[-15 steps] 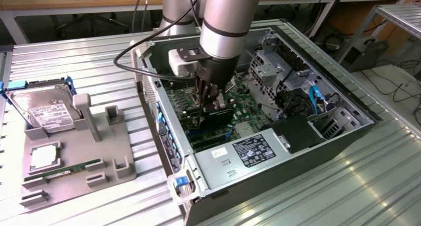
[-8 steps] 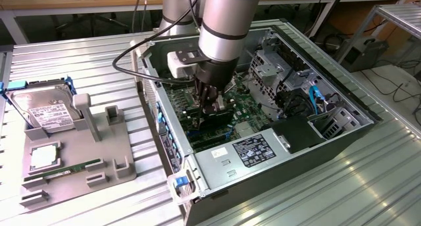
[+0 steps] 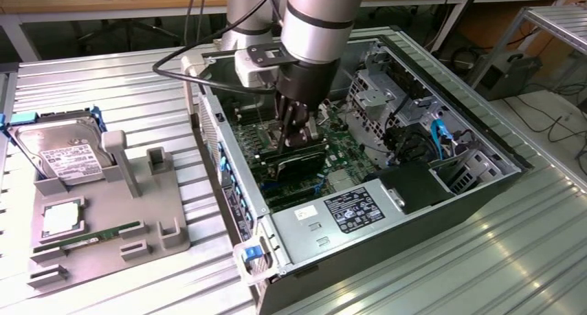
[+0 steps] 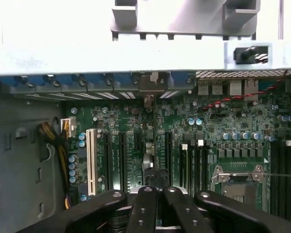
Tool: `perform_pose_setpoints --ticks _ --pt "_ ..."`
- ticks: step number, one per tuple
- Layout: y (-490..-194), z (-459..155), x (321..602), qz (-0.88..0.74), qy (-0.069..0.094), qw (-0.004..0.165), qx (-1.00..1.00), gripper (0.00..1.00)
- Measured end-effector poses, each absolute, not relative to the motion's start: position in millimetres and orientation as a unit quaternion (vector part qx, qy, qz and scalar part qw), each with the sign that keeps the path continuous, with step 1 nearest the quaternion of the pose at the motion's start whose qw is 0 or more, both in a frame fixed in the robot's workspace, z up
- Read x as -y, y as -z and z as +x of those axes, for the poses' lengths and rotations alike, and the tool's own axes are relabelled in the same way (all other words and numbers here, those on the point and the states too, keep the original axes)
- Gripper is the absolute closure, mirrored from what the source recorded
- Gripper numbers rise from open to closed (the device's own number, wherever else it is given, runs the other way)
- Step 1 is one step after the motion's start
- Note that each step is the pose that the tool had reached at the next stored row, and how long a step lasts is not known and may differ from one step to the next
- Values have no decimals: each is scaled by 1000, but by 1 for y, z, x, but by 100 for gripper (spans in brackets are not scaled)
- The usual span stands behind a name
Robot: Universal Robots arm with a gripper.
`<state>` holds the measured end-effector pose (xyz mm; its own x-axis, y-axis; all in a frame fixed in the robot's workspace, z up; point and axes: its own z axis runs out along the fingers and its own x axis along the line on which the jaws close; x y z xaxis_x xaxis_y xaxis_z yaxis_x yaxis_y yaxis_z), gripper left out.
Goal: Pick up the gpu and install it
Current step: 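Press down on the gpu until it lock into place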
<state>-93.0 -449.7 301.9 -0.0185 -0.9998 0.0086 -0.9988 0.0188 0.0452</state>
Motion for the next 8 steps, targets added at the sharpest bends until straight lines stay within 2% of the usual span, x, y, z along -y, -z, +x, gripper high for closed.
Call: perform_pose_setpoints --ticks 8 --pt "-302 -93 450 700 13 19 713 89"
